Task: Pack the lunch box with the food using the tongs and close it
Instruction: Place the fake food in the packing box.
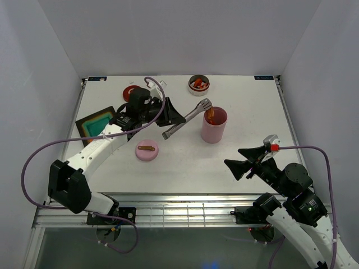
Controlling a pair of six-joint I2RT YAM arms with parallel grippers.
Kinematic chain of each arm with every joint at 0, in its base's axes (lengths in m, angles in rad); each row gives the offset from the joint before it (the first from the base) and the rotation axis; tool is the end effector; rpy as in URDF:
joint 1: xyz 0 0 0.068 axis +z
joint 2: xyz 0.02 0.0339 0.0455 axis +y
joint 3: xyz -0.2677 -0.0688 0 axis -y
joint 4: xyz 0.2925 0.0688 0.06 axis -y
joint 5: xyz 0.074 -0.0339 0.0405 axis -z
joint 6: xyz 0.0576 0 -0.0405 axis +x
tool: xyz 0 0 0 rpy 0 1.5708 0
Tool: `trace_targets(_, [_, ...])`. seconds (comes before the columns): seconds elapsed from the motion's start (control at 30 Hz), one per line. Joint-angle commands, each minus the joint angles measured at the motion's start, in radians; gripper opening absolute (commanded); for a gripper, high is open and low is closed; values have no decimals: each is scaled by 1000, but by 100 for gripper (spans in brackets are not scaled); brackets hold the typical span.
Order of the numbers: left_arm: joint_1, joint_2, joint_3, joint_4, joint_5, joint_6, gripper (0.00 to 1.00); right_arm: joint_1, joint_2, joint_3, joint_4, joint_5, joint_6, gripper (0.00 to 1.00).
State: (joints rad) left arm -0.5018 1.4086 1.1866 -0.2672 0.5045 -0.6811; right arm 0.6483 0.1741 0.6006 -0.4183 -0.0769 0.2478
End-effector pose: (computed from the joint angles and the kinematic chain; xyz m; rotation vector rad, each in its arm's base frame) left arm 0.3243 -0.2097 0.3133 0.1428 2.2314 -1.2126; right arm 0.1004 0.0816 0.3366 -0.3822 1.5683 0.7604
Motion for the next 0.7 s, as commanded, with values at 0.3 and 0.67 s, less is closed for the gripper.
trace_targets(0.3, [-55,76,-5,172,-20,17,0,5,-15,36,-5,45,-5,83])
trace_targets(0.67, [-70,63,-15,178,-44,18,40,5,-15,27,-4,46,-13,83])
